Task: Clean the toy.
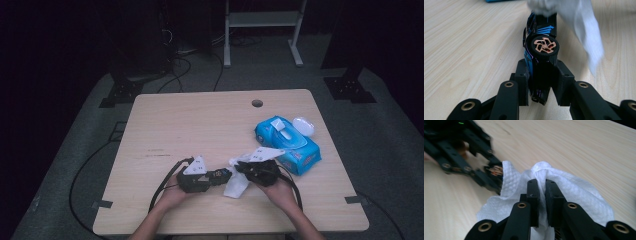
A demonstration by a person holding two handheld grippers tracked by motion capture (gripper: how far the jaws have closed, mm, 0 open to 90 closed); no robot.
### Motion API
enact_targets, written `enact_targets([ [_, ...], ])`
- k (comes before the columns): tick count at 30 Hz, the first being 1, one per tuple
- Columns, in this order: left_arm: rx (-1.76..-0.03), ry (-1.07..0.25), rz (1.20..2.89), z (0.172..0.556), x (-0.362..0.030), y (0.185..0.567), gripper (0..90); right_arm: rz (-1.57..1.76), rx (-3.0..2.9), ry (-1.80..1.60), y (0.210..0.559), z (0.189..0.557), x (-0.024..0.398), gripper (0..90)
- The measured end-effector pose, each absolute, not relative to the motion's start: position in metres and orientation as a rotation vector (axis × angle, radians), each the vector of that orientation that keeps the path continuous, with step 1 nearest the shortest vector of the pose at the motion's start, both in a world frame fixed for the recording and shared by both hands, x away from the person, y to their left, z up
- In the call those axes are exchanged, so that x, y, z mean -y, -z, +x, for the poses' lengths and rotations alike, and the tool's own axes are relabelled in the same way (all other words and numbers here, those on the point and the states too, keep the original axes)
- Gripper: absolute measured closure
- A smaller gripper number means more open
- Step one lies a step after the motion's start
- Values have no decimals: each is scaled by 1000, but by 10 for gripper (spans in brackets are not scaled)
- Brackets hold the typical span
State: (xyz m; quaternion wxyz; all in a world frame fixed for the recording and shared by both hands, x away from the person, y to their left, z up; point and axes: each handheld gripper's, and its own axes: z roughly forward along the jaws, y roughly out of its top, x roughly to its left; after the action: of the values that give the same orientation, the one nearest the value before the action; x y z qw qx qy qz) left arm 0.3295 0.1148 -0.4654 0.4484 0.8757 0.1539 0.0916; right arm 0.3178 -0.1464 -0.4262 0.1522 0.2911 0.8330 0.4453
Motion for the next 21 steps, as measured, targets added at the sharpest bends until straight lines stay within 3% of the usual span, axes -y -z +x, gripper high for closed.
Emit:
enact_targets([
  [6, -379, -229, 2168, 329, -114, 465, 689, 909, -2356, -1269, 428, 321, 167, 817],
  [21, -388, -222, 2159, 329, -114, 466, 689, 849, -2367, -1374, 424, 316, 144, 817],
])
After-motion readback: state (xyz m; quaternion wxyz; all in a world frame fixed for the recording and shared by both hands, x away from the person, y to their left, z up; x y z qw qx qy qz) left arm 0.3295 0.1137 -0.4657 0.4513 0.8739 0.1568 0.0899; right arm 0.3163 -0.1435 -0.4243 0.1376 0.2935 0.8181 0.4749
